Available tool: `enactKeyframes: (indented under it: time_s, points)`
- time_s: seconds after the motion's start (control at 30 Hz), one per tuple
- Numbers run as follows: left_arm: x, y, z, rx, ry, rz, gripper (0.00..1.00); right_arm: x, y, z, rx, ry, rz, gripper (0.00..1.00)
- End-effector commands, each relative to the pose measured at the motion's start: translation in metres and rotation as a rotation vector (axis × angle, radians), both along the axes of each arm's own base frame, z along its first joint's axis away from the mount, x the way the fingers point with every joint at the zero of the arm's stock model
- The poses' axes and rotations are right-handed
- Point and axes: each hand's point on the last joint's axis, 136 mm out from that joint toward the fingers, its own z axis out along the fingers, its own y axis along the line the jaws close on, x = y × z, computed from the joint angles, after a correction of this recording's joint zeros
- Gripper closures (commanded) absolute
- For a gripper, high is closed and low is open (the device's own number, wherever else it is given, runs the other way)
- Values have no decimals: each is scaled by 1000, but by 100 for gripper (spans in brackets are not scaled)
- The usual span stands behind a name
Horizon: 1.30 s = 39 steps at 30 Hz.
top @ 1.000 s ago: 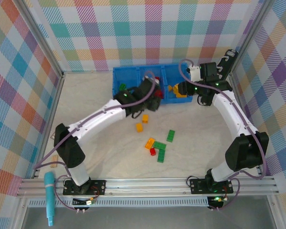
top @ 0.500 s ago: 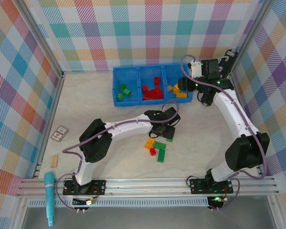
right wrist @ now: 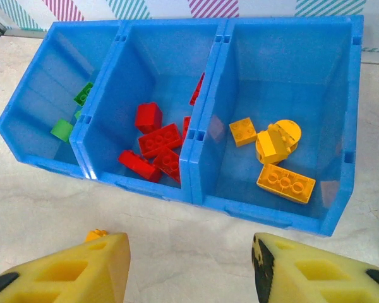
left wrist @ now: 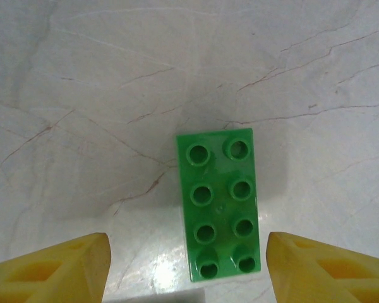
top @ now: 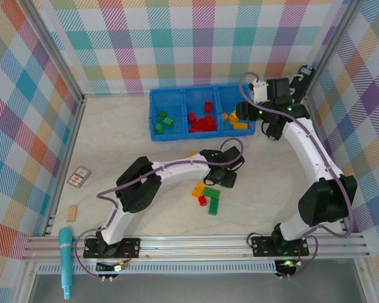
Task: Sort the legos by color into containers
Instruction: Pick up the lego from the center of the table.
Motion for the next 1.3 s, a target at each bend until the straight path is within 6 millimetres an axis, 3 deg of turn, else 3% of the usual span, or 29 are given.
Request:
enactKeyframes:
  time_s: [0.0, 0.37, 0.67, 0.87, 0.97, 1.07, 1.27]
  points:
    - [-3, -12, -5, 1, -9, -31, 34, 2, 0, -7, -14, 18, -2, 45]
    - [-1, -23, -30, 32, -10, -38, 36, 3, 1, -19, -28, 55, 4, 45]
    - [-8, -16, -50, 87, 34, -45, 65, 4, -4, -22, -51, 59, -13, 45]
    - [-12, 8, -52, 114, 38, -42, 78, -4, -3, -17, -35, 92, -9, 45]
    - [-2, 26, -30, 110, -7, -15, 79, -13, -2, -15, -20, 103, -3, 45]
    - [17, 47, 9, 108, -97, 12, 79, -24, -8, -21, -34, 113, -26, 45]
    - [73, 93, 92, 72, -270, 98, 79, -40, -13, -33, -27, 158, -49, 44]
